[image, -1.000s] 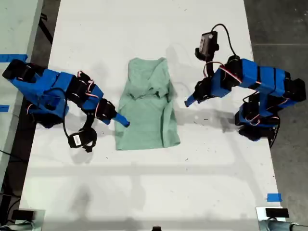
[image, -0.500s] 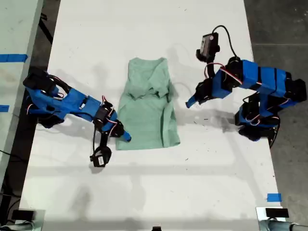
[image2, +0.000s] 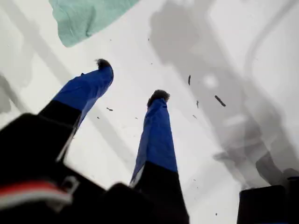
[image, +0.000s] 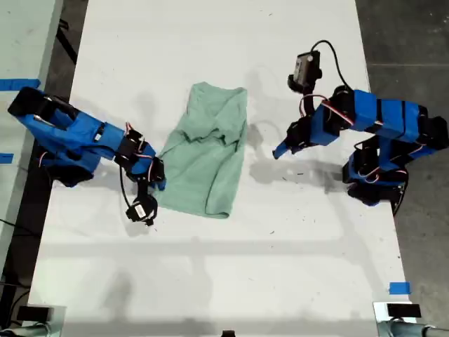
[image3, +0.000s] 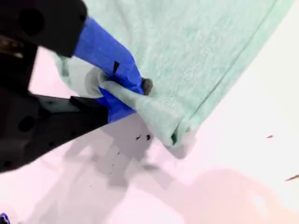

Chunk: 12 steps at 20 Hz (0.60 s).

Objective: Fold tshirt

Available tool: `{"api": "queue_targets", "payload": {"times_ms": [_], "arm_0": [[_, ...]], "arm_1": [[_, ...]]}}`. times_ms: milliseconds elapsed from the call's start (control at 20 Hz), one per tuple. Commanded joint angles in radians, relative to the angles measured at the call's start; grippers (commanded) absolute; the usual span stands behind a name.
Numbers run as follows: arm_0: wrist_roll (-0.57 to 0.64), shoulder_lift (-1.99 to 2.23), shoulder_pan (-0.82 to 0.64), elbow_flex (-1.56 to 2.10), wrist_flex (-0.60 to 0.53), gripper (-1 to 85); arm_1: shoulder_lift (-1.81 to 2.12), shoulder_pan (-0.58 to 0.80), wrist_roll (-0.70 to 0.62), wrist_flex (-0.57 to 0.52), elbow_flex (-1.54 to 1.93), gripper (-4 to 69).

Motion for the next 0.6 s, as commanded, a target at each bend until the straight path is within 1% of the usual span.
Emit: {"api": "queue_targets", "payload": {"times_ms": [0,50,200,400,500,550], "arm_0": [[0.023,0.218,-0.044,0.015,0.135,0.0],[0.029,0.258,-0.055,-0.002,0.189,0.0],[0.055,0.319,-0.074,-0.074,0.278,0.1],[0.100,0.247,-0.060,-0.160,0.285,0.1],[0.129,0.100,-0.041,-0.298,0.295,0.1],[0.170,-0.029,-0.041,-0.410,0.302,0.1]], "arm_1": [[0.049,-0.008,-0.003,-0.035,-0.009,20.0],[0.049,-0.008,-0.003,-0.038,-0.009,20.1],[0.052,-0.015,0.000,-0.043,-0.009,20.1],[0.058,-0.020,0.002,-0.043,-0.006,20.1],[0.063,-0.020,0.003,-0.048,0.003,20.1],[0.066,-0.020,0.003,-0.055,0.009,20.1]]}}
